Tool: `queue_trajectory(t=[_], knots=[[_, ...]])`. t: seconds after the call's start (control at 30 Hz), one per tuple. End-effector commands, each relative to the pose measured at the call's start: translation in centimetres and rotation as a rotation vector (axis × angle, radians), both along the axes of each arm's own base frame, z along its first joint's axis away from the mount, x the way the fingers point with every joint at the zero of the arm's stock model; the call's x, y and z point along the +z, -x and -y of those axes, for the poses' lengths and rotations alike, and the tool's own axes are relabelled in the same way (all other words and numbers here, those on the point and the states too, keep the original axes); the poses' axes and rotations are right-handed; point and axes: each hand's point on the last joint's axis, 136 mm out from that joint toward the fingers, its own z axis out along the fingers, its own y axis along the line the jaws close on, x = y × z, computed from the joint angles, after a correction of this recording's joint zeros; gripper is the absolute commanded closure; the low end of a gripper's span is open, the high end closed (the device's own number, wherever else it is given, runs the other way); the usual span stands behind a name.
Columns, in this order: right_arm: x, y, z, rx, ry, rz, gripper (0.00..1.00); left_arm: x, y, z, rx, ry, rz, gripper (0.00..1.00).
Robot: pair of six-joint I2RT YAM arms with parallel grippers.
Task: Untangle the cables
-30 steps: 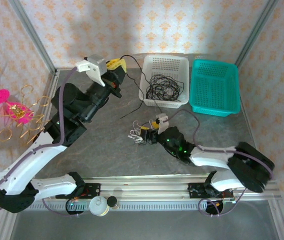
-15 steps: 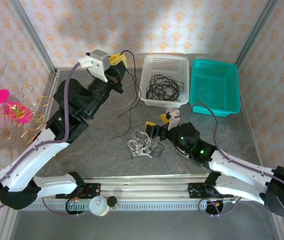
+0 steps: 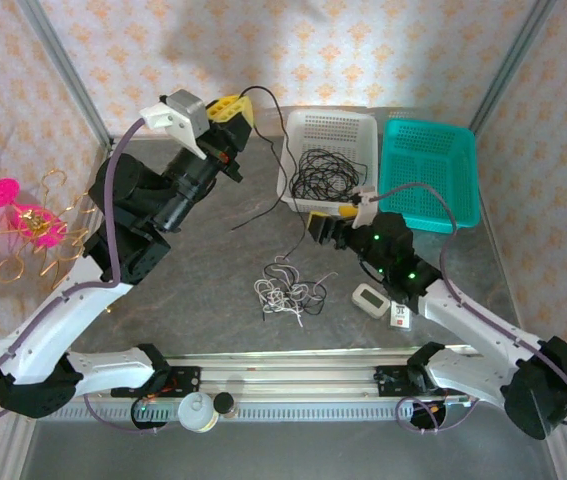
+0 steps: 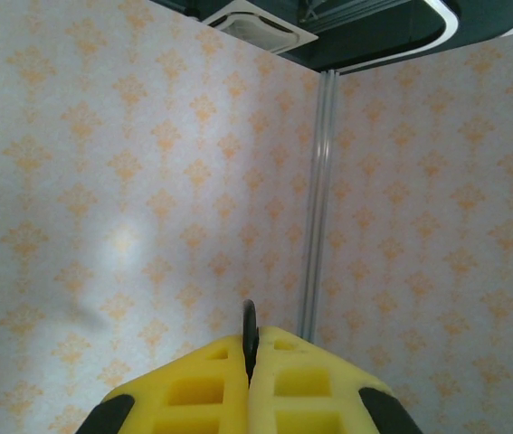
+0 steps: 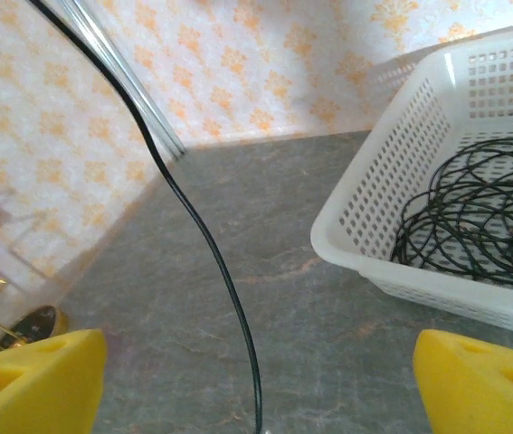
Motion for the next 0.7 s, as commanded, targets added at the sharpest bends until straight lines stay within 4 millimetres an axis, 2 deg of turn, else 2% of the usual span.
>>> queue_trajectory(t=[0.0, 0.1, 0.17, 0.33, 0.5, 0.67], knots=[[1.1, 2.6, -2.9, 0.247, -0.109, 0.054, 0.14, 2.0, 1.4, 0.4, -0.070, 0.038, 0.050, 1.00], [1.3, 3.2, -3.7, 0.309, -0.112, 0.118, 0.14, 1.8, 1.5, 0.8, -0.087, 0.027, 0.047, 1.00], [0.9, 2.7, -3.9, 0.305, -0.096, 0.137, 0.14, 1.9, 1.6, 0.8, -0.095, 0.028, 0.048, 1.00], [-1.3, 1.2, -5.9, 0.363, -0.102, 0.066, 0.19, 2.0, 1.9, 1.2, -0.131, 0.034, 0.046, 1.00], [-3.6, 1.3, -8.5, 0.456, -0.207, -0.052, 0.29, 2.4, 2.3, 1.2, -0.144, 0.041, 0.051, 1.00], [-5.4, 1.7, -10.7, 0.479, -0.194, -0.088, 0.34, 2.6, 2.4, 1.2, -0.152, 0.045, 0.054, 1.00]])
